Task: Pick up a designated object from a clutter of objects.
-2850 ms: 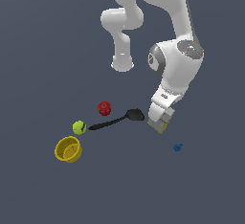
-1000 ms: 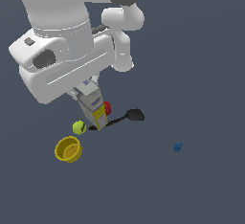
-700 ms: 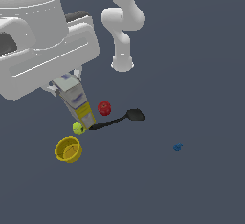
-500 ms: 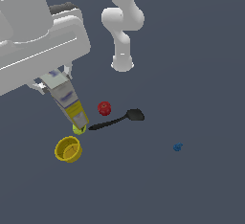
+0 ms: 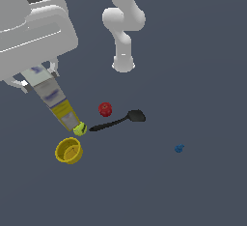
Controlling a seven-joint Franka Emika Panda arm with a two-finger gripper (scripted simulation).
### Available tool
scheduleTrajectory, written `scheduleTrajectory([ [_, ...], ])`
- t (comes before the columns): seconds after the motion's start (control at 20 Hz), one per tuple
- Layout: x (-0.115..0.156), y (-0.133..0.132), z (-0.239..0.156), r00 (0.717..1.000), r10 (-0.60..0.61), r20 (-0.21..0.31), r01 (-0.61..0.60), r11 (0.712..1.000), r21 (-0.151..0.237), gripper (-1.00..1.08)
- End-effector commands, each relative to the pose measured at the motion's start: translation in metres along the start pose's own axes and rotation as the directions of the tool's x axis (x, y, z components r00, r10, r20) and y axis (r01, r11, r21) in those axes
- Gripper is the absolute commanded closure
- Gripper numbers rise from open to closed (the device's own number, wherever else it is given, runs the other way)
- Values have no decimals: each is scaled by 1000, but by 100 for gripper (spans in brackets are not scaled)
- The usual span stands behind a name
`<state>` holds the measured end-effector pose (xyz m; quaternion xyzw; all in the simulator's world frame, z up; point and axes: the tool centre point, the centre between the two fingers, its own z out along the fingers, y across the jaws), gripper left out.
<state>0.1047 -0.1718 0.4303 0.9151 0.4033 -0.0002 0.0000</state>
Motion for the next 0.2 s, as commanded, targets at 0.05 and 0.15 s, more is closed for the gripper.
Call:
scheduleTrajectory([
  [0.05,-1,3,-2,1000,0,0,0,1000,0,108],
  [0.15,-1,3,-3,1000,0,0,0,1000,0,108],
])
